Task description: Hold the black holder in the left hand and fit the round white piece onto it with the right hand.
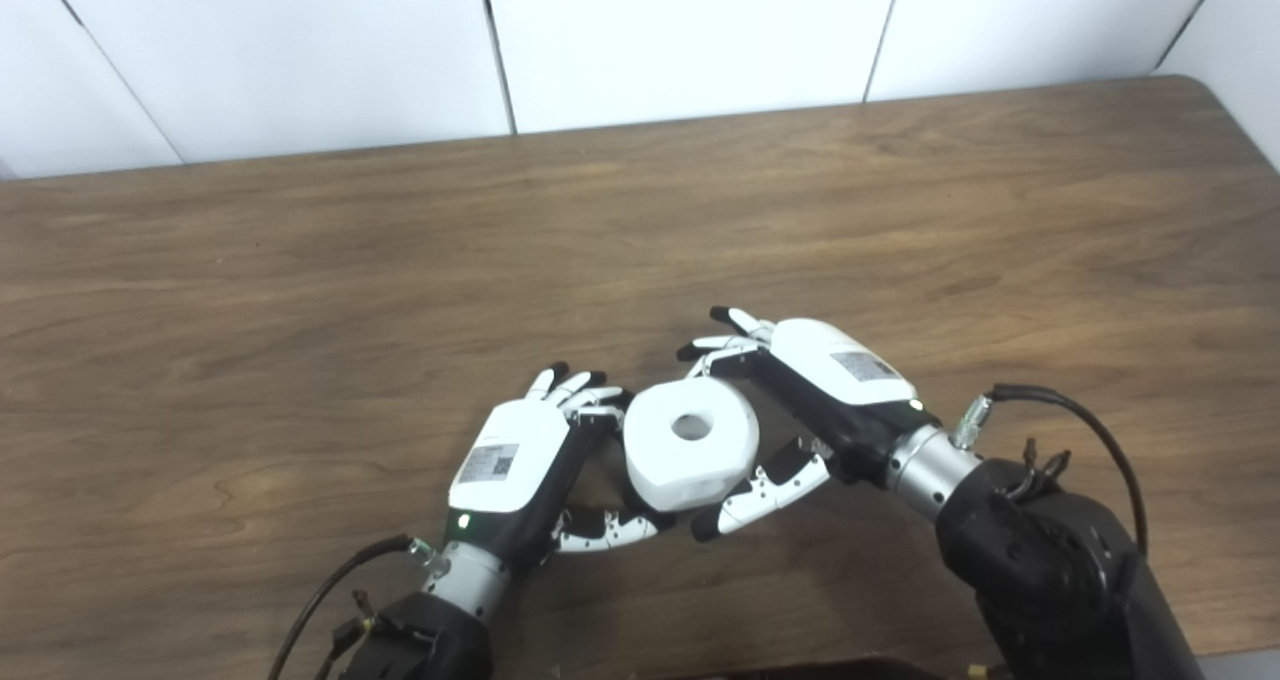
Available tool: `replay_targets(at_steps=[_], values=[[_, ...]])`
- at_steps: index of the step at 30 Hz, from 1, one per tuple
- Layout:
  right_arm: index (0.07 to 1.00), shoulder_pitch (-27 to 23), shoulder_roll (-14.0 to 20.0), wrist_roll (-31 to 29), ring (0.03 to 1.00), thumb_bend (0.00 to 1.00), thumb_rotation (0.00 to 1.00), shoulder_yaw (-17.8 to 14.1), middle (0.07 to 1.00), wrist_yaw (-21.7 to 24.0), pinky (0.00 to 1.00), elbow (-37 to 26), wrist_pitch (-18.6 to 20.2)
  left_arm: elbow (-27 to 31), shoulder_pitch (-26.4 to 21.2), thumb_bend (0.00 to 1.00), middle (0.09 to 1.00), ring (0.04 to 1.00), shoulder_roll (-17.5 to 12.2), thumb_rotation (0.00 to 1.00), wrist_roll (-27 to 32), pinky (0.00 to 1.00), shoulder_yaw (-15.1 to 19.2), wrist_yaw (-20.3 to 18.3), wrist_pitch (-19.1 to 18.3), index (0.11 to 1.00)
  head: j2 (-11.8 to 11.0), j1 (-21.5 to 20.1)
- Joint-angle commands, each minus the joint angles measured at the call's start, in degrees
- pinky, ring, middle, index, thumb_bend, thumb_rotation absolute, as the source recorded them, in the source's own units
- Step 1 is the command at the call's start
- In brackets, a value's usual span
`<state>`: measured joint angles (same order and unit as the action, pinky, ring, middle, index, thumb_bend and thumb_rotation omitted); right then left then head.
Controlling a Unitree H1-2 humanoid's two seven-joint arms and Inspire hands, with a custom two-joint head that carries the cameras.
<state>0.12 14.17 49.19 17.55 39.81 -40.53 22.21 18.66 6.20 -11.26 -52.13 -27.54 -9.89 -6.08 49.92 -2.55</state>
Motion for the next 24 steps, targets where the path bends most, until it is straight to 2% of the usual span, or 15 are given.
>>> replay_targets(at_steps=[1,7,12,24], values=[[0.693,-1.1,0.0,0.4,1.000,1.00,0.43,-0.3,0.870,0.5,0.99,-1.2,-0.3,-2.2,0.1,0.52,0.798,0.908,-0.3,0.05,-1.5,1.00,-1.2,-2.9,-0.5,0.486,-0.2,0.0],[0.737,-1.5,-0.2,0.9,1.000,1.00,0.44,-0.4,0.888,1.0,1.00,-1.4,0.3,-3.5,-0.2,0.52,0.795,0.904,-0.5,0.05,-1.2,0.99,-1.2,-1.7,0.4,0.486,-0.8,0.3],[0.772,-1.9,-0.3,1.4,1.000,1.00,0.45,-0.7,0.905,1.5,1.00,-1.7,0.5,-3.7,-0.3,0.52,0.798,0.908,-0.5,0.05,-1.2,1.00,-1.2,-2.0,0.1,0.486,-1.3,0.5],[0.767,-3.9,-0.6,0.8,1.000,1.00,0.41,-2.7,0.903,1.6,0.98,-1.9,1.2,-6.8,-1.1,0.52,0.797,0.906,-0.5,0.05,-1.5,0.99,-1.3,-0.2,1.4,0.486,-2.5,1.8]])
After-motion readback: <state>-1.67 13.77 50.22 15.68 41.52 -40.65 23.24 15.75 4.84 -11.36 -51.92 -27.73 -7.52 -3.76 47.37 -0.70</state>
